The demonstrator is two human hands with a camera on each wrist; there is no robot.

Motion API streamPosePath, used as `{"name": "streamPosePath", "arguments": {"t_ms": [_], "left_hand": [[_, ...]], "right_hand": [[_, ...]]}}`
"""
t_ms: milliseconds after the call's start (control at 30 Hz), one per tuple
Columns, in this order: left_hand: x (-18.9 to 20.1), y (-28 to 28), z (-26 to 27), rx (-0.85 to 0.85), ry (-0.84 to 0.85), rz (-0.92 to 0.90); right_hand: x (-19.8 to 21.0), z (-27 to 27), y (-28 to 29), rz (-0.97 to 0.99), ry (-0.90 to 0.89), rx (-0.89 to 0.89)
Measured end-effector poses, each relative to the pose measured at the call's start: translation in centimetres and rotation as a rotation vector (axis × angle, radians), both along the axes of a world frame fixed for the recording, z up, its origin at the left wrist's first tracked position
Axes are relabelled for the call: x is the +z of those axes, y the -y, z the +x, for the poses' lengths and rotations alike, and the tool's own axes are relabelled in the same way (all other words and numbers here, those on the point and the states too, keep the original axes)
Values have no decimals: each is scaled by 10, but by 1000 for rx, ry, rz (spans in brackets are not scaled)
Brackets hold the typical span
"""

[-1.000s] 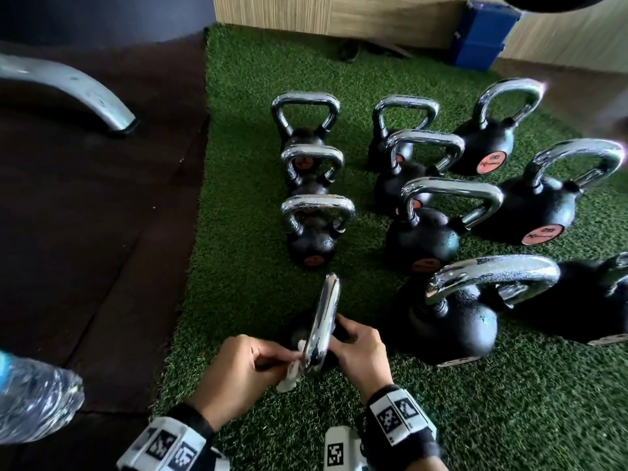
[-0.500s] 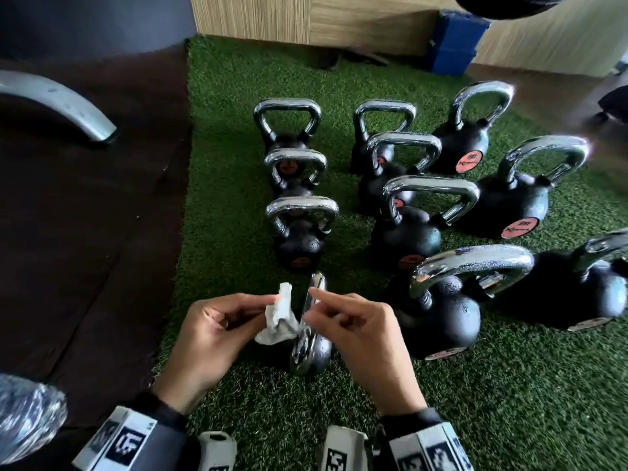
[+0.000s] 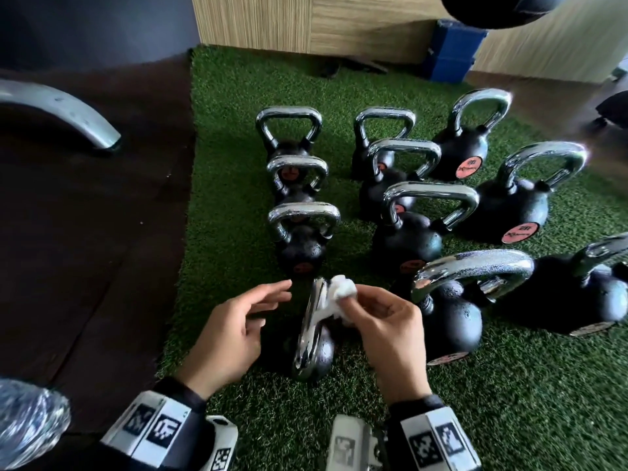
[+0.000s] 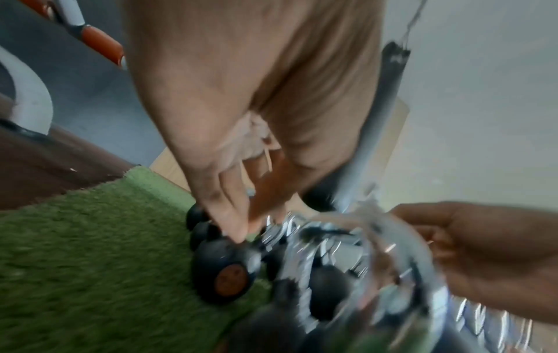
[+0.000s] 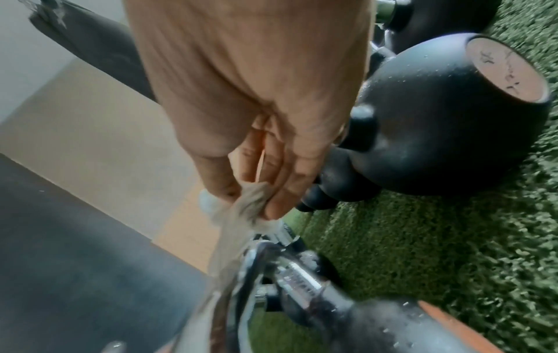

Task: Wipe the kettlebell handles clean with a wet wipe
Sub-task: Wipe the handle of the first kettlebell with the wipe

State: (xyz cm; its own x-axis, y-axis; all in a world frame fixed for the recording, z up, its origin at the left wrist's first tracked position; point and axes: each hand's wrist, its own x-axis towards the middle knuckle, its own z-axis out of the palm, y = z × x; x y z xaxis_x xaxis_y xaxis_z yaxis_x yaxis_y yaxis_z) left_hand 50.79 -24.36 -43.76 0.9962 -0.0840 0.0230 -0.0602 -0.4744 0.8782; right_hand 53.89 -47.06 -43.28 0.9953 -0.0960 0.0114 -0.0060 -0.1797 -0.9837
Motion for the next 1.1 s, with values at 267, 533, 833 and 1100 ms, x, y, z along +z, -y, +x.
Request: {"name": "streamPosePath", "arguments": {"t_ms": [267,533,833,1100], "left_hand": [[-67,25,25,-499,-143,181],[-82,33,28,-397,-51,257],[-89,34,30,-328,-201,202],[-91,23,29,-366,-163,160]], "right_hand": [[-53,36,-10,-296,-226,10],[-60,42,-13,-327,-242,94],[-46,45,-16,-172,-187,95],[-24,36,-10,-197,144,227]]}}
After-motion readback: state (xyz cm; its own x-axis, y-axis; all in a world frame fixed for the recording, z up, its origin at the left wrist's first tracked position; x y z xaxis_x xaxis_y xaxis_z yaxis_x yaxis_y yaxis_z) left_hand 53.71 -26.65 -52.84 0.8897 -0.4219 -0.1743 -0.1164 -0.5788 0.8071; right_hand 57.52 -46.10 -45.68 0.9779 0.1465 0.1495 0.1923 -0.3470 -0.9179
